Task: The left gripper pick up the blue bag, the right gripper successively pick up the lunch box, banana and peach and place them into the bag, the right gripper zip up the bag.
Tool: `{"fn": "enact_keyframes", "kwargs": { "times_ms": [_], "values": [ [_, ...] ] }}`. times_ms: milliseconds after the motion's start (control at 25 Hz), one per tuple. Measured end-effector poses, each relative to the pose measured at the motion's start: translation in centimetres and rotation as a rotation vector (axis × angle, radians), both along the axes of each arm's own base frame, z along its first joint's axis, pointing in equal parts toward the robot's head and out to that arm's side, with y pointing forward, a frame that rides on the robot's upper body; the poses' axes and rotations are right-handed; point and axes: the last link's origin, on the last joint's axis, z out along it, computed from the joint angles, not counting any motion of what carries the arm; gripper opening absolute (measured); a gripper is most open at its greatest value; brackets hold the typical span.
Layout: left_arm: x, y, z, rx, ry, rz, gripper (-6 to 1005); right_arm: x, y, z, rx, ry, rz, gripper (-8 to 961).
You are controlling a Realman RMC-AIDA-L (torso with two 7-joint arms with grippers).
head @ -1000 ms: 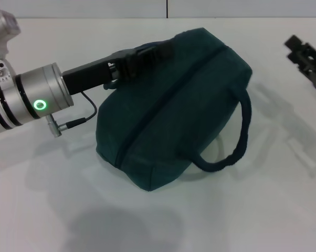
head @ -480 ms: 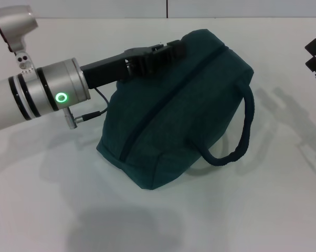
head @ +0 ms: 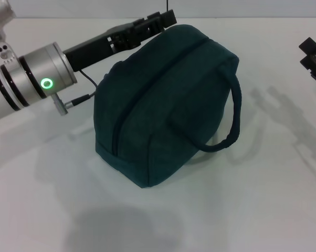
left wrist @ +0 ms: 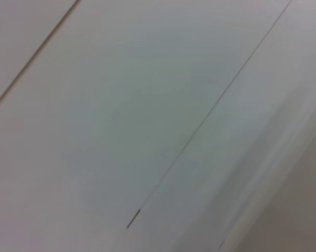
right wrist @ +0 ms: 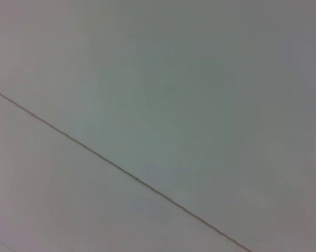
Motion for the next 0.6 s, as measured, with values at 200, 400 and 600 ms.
{"fn": "enact_keyframes", "kwargs": {
  "times_ms": [200, 400, 600],
  "values": [
    [0.5, 0.3, 0.5, 0.021, 0.046, -0.048, 650, -0.6, -0.1, 0.3, 0.023, -0.031, 0.064, 886],
    [1.2, 0.3, 1.2, 0.029, 0.075, -0.109, 795, -2.5, -0.1, 0.6, 0.043, -0.132, 0.236, 886],
    [2.1, -0.6, 2.5, 0.017, 0.157, -0.266, 883, -4.5, -0.6, 0.3, 0.095, -0.254, 0.432, 886]
  ]
}}
